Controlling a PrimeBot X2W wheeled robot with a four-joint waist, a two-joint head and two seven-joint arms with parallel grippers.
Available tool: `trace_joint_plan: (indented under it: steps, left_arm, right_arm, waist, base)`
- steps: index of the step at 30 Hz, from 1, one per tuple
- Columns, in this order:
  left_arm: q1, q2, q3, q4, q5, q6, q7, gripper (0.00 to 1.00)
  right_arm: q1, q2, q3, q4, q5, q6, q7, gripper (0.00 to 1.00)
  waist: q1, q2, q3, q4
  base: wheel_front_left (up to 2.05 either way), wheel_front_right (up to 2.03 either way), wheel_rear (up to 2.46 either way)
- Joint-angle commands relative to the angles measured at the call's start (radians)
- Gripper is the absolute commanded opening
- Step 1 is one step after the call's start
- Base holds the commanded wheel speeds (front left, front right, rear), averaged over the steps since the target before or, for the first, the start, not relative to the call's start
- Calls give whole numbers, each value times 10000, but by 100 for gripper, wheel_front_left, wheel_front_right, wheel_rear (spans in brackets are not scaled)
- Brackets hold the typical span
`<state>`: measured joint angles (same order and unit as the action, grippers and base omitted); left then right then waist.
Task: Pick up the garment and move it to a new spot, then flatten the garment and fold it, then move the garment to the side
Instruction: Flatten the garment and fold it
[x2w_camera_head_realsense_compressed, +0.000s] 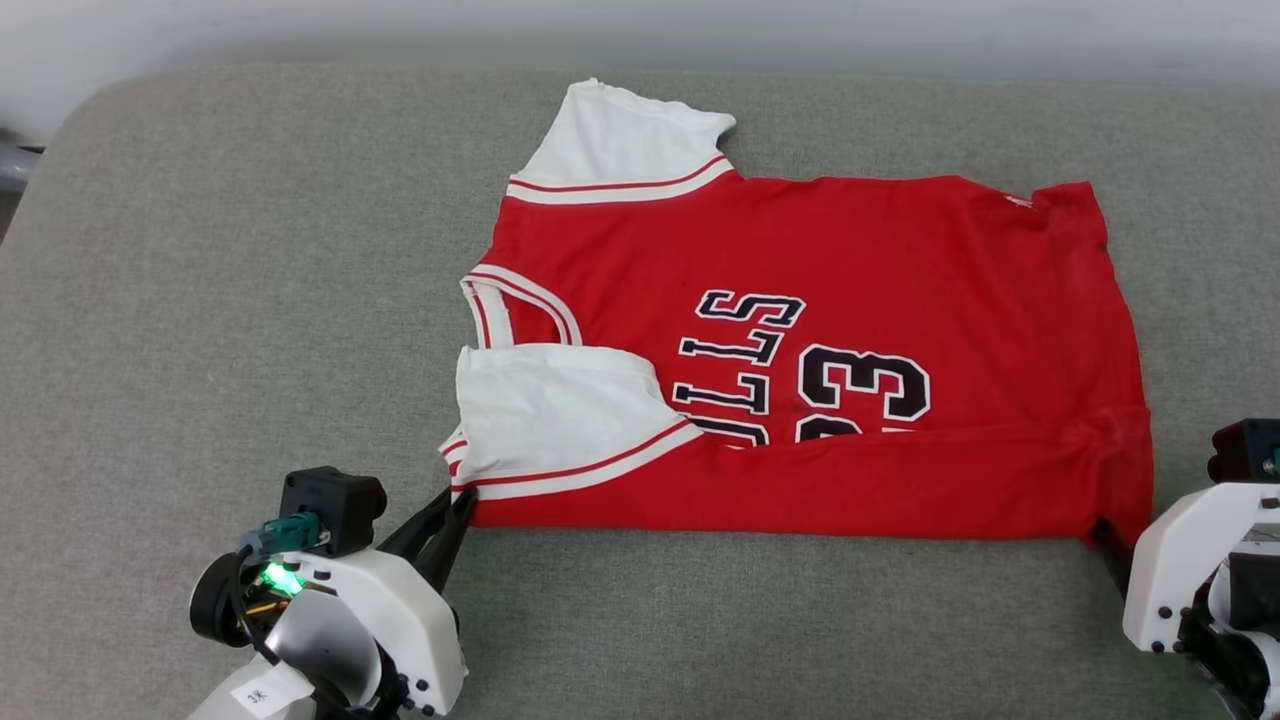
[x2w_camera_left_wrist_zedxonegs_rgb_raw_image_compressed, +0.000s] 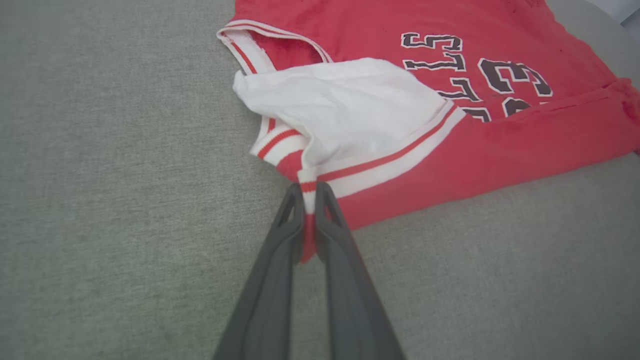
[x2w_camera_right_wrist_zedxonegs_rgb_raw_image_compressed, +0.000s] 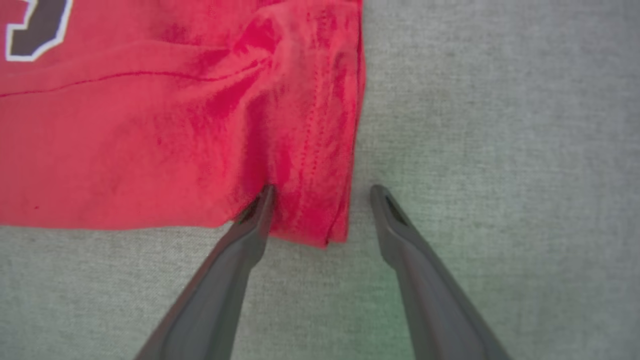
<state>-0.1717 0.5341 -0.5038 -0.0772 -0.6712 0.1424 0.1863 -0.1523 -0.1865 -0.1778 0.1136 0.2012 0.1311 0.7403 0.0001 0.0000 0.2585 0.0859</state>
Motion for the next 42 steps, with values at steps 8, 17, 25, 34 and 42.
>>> trace_joint_plan:
  steps: [8,17,25,34,42]
  left_arm:
    - [-97,103,-106,50,43,81,153,0]
    - [435,172,-222,228,-266,37,401,0]
    - [1297,397,-402,116,-556,174,732,0]
    - [2301,523,-800,-343,-767,352,1083,0]
    - [2457,243,-925,139,-806,261,778,0]
  right_arm:
    - [-15,329,303,1215,-113,-5,53,0]
    - [-104,11,28,1081,81,-10,-253,0]
    - [603,-422,-96,96,414,-10,328,0]
    - [2243,-174,-833,-1132,687,-10,1170,0]
    - [3117,340,-910,-1204,471,-10,891,0]
  waist:
    - [-1,0,62,57]
    - [-1,0,-676,-60]
    - [-1,0,-1469,-73]
    - [-1,0,-1965,4]
    - [-1,0,-2039,-40]
  base:
    - [0,0,0]
    - [0,0,0]
    - [0,0,0]
    - [0,0,0]
    - [0,0,0]
